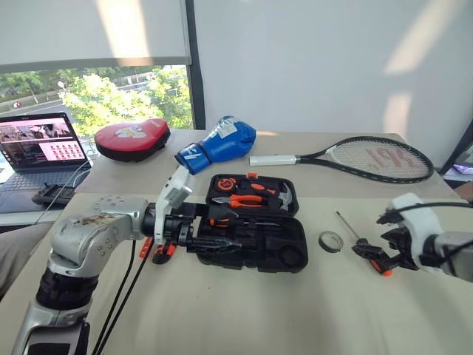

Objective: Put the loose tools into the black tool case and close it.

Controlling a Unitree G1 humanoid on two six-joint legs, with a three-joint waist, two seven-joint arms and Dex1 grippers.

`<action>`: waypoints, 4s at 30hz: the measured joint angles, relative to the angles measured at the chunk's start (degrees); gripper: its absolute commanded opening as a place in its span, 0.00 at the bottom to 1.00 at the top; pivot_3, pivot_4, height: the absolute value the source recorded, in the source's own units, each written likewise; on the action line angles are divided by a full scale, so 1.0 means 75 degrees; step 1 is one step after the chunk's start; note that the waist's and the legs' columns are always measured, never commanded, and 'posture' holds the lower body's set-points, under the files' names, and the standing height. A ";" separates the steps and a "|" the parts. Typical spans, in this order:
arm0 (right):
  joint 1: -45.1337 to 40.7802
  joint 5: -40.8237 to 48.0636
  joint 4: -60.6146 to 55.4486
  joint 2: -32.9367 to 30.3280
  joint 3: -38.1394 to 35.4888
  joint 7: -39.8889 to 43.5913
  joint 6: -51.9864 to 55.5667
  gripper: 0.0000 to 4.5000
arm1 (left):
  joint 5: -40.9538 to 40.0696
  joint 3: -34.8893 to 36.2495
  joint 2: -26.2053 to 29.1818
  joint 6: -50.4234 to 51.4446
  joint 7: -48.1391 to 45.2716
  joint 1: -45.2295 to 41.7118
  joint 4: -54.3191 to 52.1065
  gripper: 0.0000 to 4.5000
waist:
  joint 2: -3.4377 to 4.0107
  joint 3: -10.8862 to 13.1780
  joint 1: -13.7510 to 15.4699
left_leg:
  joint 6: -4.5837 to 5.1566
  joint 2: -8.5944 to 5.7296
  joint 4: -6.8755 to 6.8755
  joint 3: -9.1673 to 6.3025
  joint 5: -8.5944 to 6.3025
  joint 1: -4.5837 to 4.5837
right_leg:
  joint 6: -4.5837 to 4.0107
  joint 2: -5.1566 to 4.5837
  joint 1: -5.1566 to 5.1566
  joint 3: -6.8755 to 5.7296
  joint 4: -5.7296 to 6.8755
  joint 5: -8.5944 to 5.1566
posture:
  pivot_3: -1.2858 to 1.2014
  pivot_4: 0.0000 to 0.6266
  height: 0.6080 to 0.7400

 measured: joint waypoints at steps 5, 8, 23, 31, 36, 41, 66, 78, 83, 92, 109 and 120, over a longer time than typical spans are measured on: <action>-0.1064 -0.1961 0.2452 0.0511 0.1561 0.1347 -0.1179 0.70 | -0.0338 0.0002 -0.0195 0.0224 0.0635 0.0067 -0.0267 0.96 | 0.0003 0.0006 -0.0051 | -0.0015 -0.0013 0.0001 0.0013 0.0009 0.0004 | 0.0019 0.0001 -0.0003 0.0015 0.0009 -0.0005 | 0.52 0.24 1.00; -0.1429 -0.2776 0.3578 0.0767 0.1766 0.2141 -0.2110 0.47 | -0.0482 -0.0022 -0.0319 0.0276 0.0966 0.0070 -0.0390 0.96 | -0.0005 0.0009 -0.0061 | -0.0015 -0.0012 0.0001 0.0012 0.0009 0.0016 | 0.0024 0.0002 0.0013 0.0015 0.0002 -0.0004 | 0.52 0.24 1.00; -0.1180 -0.2928 -0.0821 0.0576 0.0663 0.4175 -0.2934 0.18 | -0.0177 0.0497 0.0193 -0.1184 0.0689 0.1167 -0.0198 0.96 | 0.0027 0.0026 -0.0222 | -0.0078 0.0035 -0.0019 0.0012 0.0035 0.0024 | 0.0006 0.0039 -0.0019 0.0035 0.0018 0.0008 | 0.52 0.24 1.00; -0.4222 -0.5315 0.1329 0.2525 0.3962 0.5798 -0.4000 0.18 | -0.0782 0.1857 0.1302 -0.1056 0.0138 0.2419 -0.0236 0.96 | -0.0005 0.0054 -0.0098 | -0.0077 0.0024 -0.0018 0.0003 0.0039 0.0000 | -0.0013 0.0034 -0.0036 0.0004 0.0019 0.0018 | 0.52 0.24 1.00; -0.4987 -0.6062 0.2577 0.3566 0.4481 0.6454 -0.4499 0.18 | -0.0791 0.2617 0.1624 -0.1115 0.0047 0.3301 -0.0310 0.96 | -0.0004 0.0055 -0.0096 | -0.0079 0.0014 -0.0032 -0.0001 0.0039 -0.0032 | -0.0011 0.0032 -0.0065 -0.0009 0.0016 0.0019 | 0.52 0.24 1.00; -0.5121 -0.6527 0.3159 0.4062 0.4729 0.6840 -0.4722 0.18 | -0.0772 0.2690 0.1665 -0.1301 -0.0051 0.3579 -0.0318 0.96 | -0.0003 0.0055 -0.0078 | -0.0088 0.0004 -0.0044 -0.0012 0.0042 -0.0080 | -0.0010 0.0031 -0.0106 -0.0045 0.0014 0.0019 | 0.52 0.24 1.00; -0.4111 -0.5709 0.1954 0.4176 0.2996 0.7685 -0.4835 0.55 | -0.0709 0.2561 0.1660 -0.1610 0.0190 0.3615 -0.0384 0.96 | -0.0004 0.0054 -0.0224 | -0.0126 0.0011 -0.0064 -0.0021 0.0066 -0.0073 | -0.0013 0.0031 -0.0129 -0.0056 0.0025 0.0019 | 0.52 0.24 1.00; -0.1245 -0.5522 -0.1108 0.6252 0.0818 0.2722 -0.2896 0.01 | -0.0564 0.2405 0.1651 -0.1874 0.0153 0.3639 -0.0313 0.96 | -0.0008 0.0049 -0.0230 | -0.0160 0.0004 -0.0103 -0.0009 0.0087 -0.0054 | -0.0042 0.0031 -0.0144 -0.0039 0.0041 0.0036 | 0.52 0.24 1.00; -0.0352 -0.6534 -0.1103 0.6658 0.1835 0.1344 -0.3130 0.01 | -0.0458 0.2358 0.1651 -0.1918 0.0135 0.3642 -0.0168 0.96 | -0.0008 0.0045 -0.0242 | -0.0175 0.0007 -0.0108 -0.0002 0.0100 -0.0027 | -0.0053 0.0046 -0.0135 -0.0023 0.0061 0.0032 | 0.52 0.24 1.00; -0.0846 -0.7488 -0.0477 0.5563 0.3051 0.1950 -0.4355 0.01 | -0.0199 0.2421 0.1555 -0.2216 0.0312 0.4047 -0.0174 0.96 | -0.0034 0.0027 -0.0221 | -0.0170 0.0046 -0.0144 -0.0019 0.0066 0.0185 | -0.0061 0.0072 0.0080 -0.0033 0.0025 -0.0015 | 0.52 0.24 1.00; 0.0569 -0.0332 -0.4609 0.3752 -0.1708 0.4539 -0.2468 0.92 | 0.1287 0.2412 0.1280 -0.0149 0.4146 0.3846 0.1191 0.96 | -0.0022 0.0042 -0.0044 | -0.0151 0.0043 -0.0138 -0.0044 0.0050 0.0063 | -0.0075 0.0015 -0.0016 -0.0062 0.0021 -0.0002 | 0.52 0.24 1.00; 0.1384 0.0693 -0.5198 0.2989 -0.2278 0.3722 -0.2341 1.00 | 0.2112 0.1761 0.0766 0.0500 0.5254 0.3317 0.1308 0.47 | -0.0018 0.0038 0.0031 | -0.0164 0.0044 -0.0138 -0.0044 0.0048 0.0067 | -0.0075 -0.0023 -0.0014 -0.0055 0.0024 -0.0001 | 0.52 0.24 1.00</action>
